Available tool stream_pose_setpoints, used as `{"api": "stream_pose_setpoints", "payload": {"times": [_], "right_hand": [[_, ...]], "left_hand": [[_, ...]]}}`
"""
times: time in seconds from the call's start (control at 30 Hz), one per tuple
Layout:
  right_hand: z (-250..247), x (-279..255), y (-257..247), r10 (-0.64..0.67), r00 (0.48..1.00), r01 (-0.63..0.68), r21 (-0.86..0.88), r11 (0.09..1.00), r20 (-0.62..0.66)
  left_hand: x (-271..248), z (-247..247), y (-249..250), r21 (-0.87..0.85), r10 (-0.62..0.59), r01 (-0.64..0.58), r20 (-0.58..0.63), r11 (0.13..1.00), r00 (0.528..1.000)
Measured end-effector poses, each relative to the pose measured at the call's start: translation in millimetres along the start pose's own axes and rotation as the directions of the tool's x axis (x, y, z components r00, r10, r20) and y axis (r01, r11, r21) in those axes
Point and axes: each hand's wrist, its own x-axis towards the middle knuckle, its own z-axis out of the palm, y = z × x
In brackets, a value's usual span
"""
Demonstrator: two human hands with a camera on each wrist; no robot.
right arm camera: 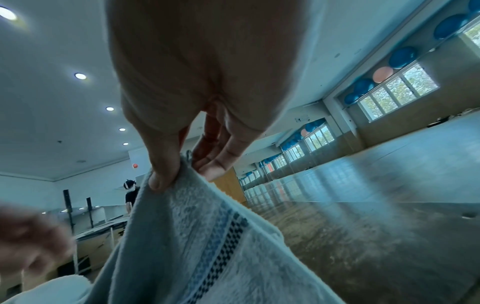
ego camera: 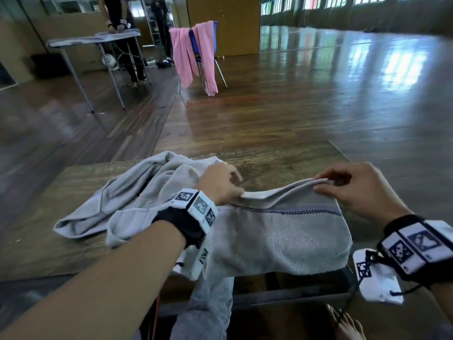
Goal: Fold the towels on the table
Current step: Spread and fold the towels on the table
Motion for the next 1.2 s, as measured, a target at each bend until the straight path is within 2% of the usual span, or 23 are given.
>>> {"api": "stream_pose_setpoints", "payload": {"times": [0.1,0.23,0.37,0.47,0.6,0.8,0.93,1.07,1.2], "right_hand": [[5.1,-16.7,-13.8,-0.033,0.998,0.034,0.006,0.999,-0.058],[6.9,-29.6,-23.0,-0.063,0.989,0.069,0.042,0.997,-0.132],[10.7,-34.7,-28.8,-0.113,0.985,0.125,0.086,0.988,-0.132],[11.7,-35.7,-29.7,-0.123,0.987,0.132,0.08,0.988,-0.105],[8.6,-33.0,-26.4,-0.082,0.996,0.086,0.185,0.979,-0.031],[-0.7,-27.5,-16.1,-0.041,0.998,0.051,0.233,0.971,-0.047],[-2.8,-26.5,-10.3,-0.026,0.998,0.041,0.292,0.955,-0.053],[1.7,-21.9,-8.1,0.05,0.994,-0.007,0.384,0.923,-0.102],[5.5,-17.1,-7.4,0.055,0.995,-0.015,0.418,0.908,-0.084]], "left_hand": [[-8.9,13.0,46.1,-0.185,0.222,-0.231,-0.065,0.955,0.973],[-17.0,42.7,79.1,-0.251,0.307,-0.325,-0.109,0.912,0.946],[-22.2,63.5,87.0,-0.29,0.23,-0.287,-0.216,0.913,0.949],[-25.5,66.0,88.9,-0.27,0.215,-0.288,-0.269,0.919,0.939],[-29.3,55.9,86.7,-0.324,0.224,-0.288,-0.222,0.901,0.949],[-27.5,40.3,87.1,-0.367,0.268,-0.294,-0.121,0.882,0.956],[-22.0,41.3,88.0,-0.379,0.264,-0.302,-0.149,0.875,0.953],[-17.1,44.8,90.5,-0.398,0.231,-0.287,-0.184,0.871,0.955],[-13.2,52.6,93.4,-0.402,0.179,-0.261,-0.23,0.878,0.956]]}}
